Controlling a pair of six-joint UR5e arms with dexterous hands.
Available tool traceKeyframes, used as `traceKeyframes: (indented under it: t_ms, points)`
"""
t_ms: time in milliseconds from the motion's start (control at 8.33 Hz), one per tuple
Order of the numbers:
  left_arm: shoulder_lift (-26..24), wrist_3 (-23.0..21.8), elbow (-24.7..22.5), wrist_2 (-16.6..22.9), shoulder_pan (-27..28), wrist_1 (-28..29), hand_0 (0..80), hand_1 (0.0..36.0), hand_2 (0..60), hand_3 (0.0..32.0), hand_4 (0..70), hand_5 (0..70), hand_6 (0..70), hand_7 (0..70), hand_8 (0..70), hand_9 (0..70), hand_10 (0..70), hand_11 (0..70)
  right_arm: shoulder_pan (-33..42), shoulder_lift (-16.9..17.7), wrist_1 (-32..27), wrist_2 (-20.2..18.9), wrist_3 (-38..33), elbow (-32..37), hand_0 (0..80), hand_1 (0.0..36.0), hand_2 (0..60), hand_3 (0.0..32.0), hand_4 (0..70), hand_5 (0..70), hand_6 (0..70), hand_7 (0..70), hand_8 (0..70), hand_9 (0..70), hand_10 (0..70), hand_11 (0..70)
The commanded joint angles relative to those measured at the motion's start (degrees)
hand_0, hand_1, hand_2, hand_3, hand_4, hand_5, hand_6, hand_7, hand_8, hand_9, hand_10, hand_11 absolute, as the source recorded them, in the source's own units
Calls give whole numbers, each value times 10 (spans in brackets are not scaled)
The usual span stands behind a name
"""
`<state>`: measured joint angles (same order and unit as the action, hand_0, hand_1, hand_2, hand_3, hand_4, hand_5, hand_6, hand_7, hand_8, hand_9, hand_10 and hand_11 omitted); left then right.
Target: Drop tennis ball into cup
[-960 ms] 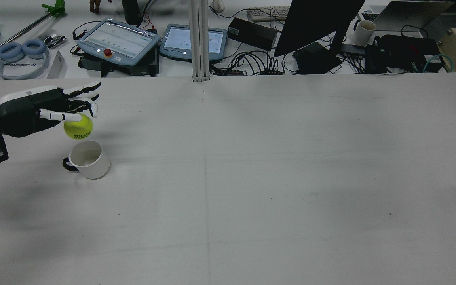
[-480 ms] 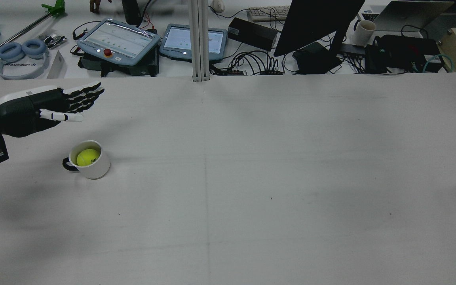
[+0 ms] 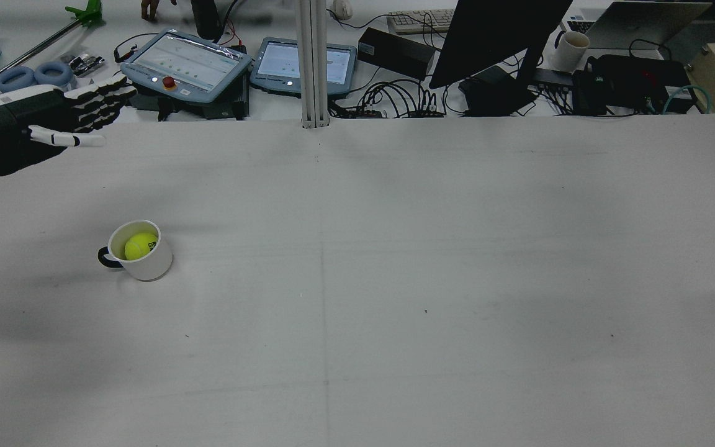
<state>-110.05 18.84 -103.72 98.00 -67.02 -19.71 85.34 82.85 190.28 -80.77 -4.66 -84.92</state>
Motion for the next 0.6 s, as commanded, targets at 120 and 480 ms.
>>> traceKeyframes:
  t_ms: [120, 480]
  points:
    - [6, -1, 65, -23, -167, -10, 484, 230, 161, 0, 0, 5, 0, 60, 0, 0, 0, 0, 0, 0, 0, 0, 0, -1, 0, 0, 0, 0, 0, 0, 0, 0, 0, 0, 0, 0]
    - [64, -3, 25, -19, -187, -7, 482, 232, 185, 0, 0, 4, 0, 56, 0, 0, 0, 0, 0, 0, 0, 0, -1, 0, 0, 0, 0, 0, 0, 0, 0, 0, 0, 0, 0, 0]
